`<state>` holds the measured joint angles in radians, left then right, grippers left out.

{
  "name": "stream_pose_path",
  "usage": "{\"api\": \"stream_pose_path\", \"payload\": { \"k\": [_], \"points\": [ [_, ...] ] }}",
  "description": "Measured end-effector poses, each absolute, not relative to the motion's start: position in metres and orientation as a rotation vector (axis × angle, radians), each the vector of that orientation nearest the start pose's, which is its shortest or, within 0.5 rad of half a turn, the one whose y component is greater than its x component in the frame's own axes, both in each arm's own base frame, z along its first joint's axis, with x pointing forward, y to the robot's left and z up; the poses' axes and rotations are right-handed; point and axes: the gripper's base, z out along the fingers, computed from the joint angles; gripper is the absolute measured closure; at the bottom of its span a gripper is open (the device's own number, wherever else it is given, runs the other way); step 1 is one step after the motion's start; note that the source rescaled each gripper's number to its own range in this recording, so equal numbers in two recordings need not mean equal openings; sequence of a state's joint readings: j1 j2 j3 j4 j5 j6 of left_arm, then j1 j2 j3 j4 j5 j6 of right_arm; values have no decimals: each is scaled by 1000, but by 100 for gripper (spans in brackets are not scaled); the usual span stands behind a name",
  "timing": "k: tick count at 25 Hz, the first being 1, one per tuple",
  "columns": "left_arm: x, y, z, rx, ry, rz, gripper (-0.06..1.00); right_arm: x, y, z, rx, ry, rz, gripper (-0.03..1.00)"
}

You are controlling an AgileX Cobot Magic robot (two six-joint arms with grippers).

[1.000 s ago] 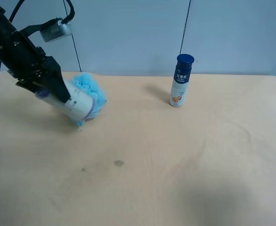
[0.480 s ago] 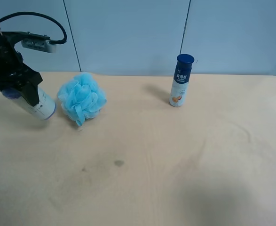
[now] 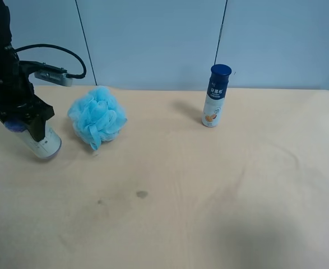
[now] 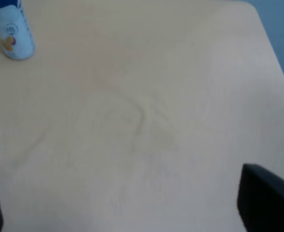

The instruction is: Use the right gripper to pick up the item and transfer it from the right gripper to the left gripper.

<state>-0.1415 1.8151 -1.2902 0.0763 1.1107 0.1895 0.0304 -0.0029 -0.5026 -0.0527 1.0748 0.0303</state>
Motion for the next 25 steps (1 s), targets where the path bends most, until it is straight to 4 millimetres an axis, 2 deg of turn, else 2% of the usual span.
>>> {"api": "stream_pose_path", "payload": {
  "k": [15, 25],
  "points": [
    [348, -42, 186, 594, 3129, 130, 94, -6, -4, 277, 3, 2052, -25, 11],
    [351, -42, 185, 590, 3097, 129, 94, -6, -4, 277, 3, 2052, -25, 11]
  ]
}}
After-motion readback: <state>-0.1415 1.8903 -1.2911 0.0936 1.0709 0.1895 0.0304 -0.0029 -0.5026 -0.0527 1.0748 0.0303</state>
